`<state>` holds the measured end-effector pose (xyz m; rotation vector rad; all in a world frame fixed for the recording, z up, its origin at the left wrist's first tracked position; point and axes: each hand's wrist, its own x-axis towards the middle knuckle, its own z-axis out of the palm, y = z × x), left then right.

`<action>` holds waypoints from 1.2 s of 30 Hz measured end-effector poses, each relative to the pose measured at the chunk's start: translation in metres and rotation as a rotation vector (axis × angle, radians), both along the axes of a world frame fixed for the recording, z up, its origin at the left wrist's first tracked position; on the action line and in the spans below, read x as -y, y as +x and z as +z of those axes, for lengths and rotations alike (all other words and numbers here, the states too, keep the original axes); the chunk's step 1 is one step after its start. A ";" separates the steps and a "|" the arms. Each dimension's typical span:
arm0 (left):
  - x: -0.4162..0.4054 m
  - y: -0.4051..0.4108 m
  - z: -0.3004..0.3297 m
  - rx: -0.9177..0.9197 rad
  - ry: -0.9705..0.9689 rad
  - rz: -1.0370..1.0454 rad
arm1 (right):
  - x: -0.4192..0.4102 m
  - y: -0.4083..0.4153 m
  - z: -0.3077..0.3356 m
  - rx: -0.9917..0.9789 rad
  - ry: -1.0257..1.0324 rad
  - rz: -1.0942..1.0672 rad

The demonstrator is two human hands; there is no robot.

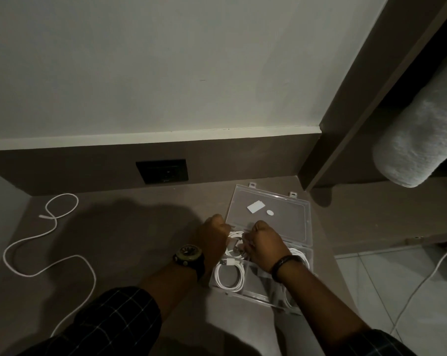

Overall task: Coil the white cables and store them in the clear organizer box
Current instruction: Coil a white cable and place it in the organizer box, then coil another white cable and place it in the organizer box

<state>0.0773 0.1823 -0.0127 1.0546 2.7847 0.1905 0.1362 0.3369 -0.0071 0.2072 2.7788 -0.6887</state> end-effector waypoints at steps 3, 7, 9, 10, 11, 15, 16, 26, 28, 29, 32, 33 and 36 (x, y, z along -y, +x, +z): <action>0.006 -0.004 -0.004 0.076 0.037 -0.081 | -0.006 0.000 0.009 0.105 0.017 0.085; 0.008 -0.005 0.000 0.082 -0.015 -0.140 | -0.008 0.000 0.005 0.039 0.109 0.190; 0.006 -0.005 0.002 0.016 -0.076 -0.156 | -0.005 0.000 0.004 0.023 0.135 0.230; 0.005 -0.005 0.002 -0.003 -0.114 -0.160 | -0.003 0.000 0.004 0.030 0.152 0.226; 0.003 -0.005 0.002 -0.005 -0.134 -0.160 | -0.002 -0.002 0.005 0.051 0.174 0.214; -0.001 -0.010 0.001 0.099 -0.142 -0.171 | 0.005 -0.012 0.007 0.120 0.217 0.174; 0.001 -0.012 0.003 0.121 -0.108 -0.185 | 0.007 -0.014 0.008 0.132 0.201 0.158; 0.095 -0.001 0.032 0.174 0.337 0.140 | 0.026 -0.009 0.040 -0.158 -0.031 0.069; 0.134 0.007 0.036 0.151 0.391 0.265 | 0.053 -0.010 0.050 -0.197 -0.102 0.123; 0.156 0.013 0.040 0.148 0.403 0.337 | 0.071 -0.009 0.054 -0.199 -0.133 0.171; 0.218 0.036 0.049 0.146 0.401 0.472 | 0.132 -0.003 0.058 -0.193 -0.174 0.368; 0.235 0.044 0.050 0.155 0.381 0.472 | 0.152 0.000 0.058 -0.174 -0.170 0.437; 0.281 0.076 0.042 0.200 0.319 0.619 | 0.214 0.014 0.046 -0.025 -0.117 0.589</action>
